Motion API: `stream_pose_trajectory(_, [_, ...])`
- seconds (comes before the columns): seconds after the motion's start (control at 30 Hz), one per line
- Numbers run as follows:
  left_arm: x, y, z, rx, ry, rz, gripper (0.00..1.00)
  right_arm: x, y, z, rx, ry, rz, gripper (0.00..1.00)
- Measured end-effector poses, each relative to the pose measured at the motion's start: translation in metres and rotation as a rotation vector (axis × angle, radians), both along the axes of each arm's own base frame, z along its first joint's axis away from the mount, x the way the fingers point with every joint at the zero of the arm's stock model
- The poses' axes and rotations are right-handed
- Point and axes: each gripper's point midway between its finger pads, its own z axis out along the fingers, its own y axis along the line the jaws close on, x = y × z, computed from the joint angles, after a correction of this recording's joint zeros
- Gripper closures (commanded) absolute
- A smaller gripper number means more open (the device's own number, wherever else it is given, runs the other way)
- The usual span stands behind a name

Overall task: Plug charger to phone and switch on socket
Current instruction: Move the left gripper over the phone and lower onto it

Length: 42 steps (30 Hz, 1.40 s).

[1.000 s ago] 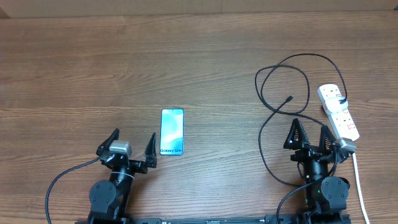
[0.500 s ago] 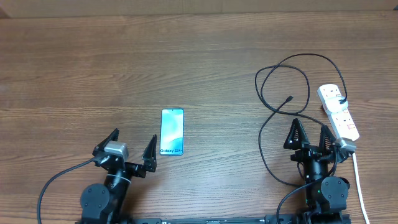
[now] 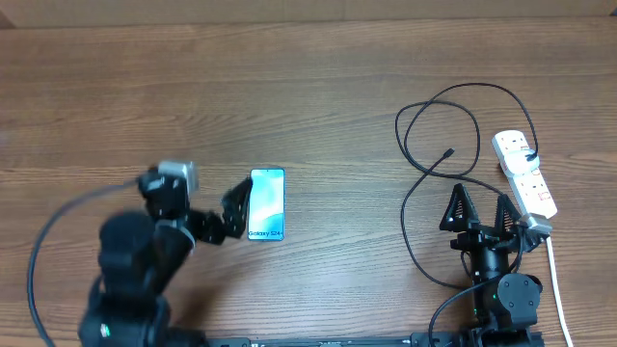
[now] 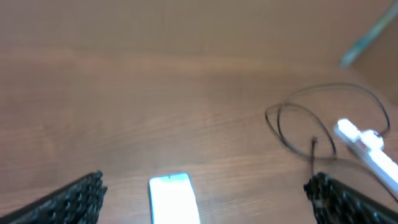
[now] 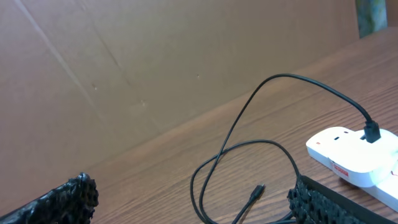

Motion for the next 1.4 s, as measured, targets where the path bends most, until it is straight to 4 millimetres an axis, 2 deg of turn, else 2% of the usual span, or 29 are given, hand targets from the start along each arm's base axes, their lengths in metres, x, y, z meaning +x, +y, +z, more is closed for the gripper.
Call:
stream_pose_trajectory(0.23, [0.013,-0.009,-0.009,0.03,0.404,-0.03,0.0,0.0,0.0,0.0,0.0,-0.001,0.0,0.0])
stream_pose_trajectory(0.43, [0.026,-0.031,-0.019,0.116,0.578,-0.08,0.0,0.0,0.0,0.0,0.0,-0.001,0.0,0.0])
stream_pose_trajectory(0.6, [0.037,-0.055,-0.05,0.14,0.682,-0.134,0.0,0.0,0.0,0.0,0.0,-0.001,0.0,0.0])
stream_pose_trajectory(0.7, [0.042,-0.061,-0.071,0.126,0.762,-0.144,0.0,0.0,0.0,0.0,0.001,-0.001,0.0,0.0])
stream_pose_trajectory(1.13, [0.046,-0.066,-0.149,0.161,1.029,-0.14,0.0,0.0,0.0,0.0,0.0,0.0,0.0,0.0])
stream_pose_trajectory(1.4, [0.046,-0.044,-0.184,0.315,1.115,-0.004,0.0,0.0,0.0,0.0,0.0,0.0,0.0,0.0])
